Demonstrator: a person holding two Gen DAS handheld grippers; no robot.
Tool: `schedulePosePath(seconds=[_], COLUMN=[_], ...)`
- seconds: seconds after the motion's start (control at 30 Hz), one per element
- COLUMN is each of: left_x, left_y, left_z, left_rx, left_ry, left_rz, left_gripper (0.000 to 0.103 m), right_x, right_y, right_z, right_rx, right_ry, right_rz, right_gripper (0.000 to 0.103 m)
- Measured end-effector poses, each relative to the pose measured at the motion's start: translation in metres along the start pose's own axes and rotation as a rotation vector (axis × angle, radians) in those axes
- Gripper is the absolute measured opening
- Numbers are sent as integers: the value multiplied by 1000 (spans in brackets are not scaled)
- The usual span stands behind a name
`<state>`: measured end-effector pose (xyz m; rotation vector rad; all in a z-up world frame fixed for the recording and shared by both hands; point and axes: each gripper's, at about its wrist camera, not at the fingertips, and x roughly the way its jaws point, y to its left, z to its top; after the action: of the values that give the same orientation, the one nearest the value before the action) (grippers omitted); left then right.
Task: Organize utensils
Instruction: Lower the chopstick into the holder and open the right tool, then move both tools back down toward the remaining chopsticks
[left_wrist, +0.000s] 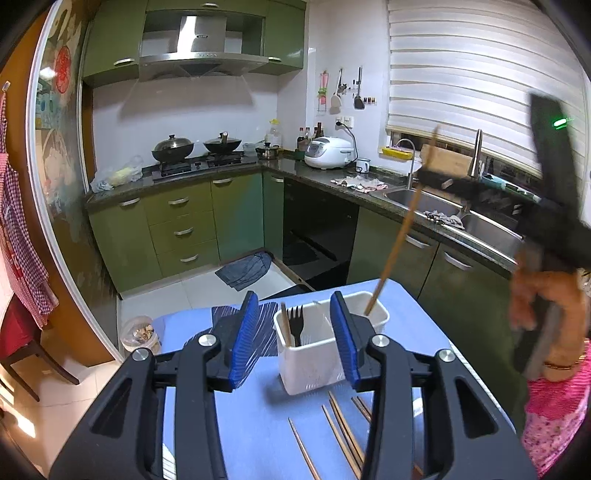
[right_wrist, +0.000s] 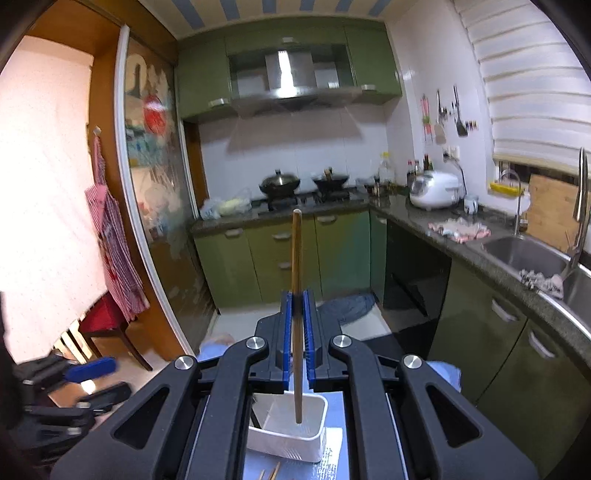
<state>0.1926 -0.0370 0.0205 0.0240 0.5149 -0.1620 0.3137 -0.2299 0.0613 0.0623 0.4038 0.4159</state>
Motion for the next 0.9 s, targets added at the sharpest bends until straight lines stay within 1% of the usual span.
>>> schedulePosePath(seconds=[0.17,0.27,0.37,0.4,0.43,0.5,0.57,0.6,0.63,0.7,0.77,0.83,0.87,0.9], left_x=[1,4,7,7,7,5,4,3,3,4,9,15,23,28], left_y=[3,5,4,2,2,2,2,1,0,-2,-3,-3,-3,-3], left_z=[-6,-10,-14,-15,-17,-22,-28,-32,-36,-47,-59,-72,-82,-87], left_rx=[-13,-21,-22,-21,-21,-28,-41,-45,-49,-60,-67,-81,-91,-98], left_ry=[20,33,53,58,62,69,77,83,92,120,158,204,246,270], left_rz=[-1,-3,-10,-12,-14,-21,-26,-23,-24,-28,-17,-5,-2,0], left_gripper=[39,40,40,40,41,42,47,47,47,47,47,47,47,47], right_x=[36,39,29,22,14,-2,-20,-28,-34,-45,-50,-51,-49,-49], right_y=[-5,-6,-2,-1,0,2,3,3,2,-2,-7,-12,-16,-19], right_z=[-25,-37,-40,-40,-41,-42,-49,-55,-61,-80,-104,-135,-153,-165], right_rx=[-1,-8,-23,-26,-29,-39,-45,-48,-49,-45,-42,-32,-24,-17], right_ry=[60,78,69,61,53,44,44,51,60,92,140,200,237,258], right_rz=[-23,-20,-19,-14,-12,-11,-9,-14,-18,-22,-33,-46,-57,-64], right_gripper=[7,8,10,16,18,18,18,19,21,28,28,28,28,28])
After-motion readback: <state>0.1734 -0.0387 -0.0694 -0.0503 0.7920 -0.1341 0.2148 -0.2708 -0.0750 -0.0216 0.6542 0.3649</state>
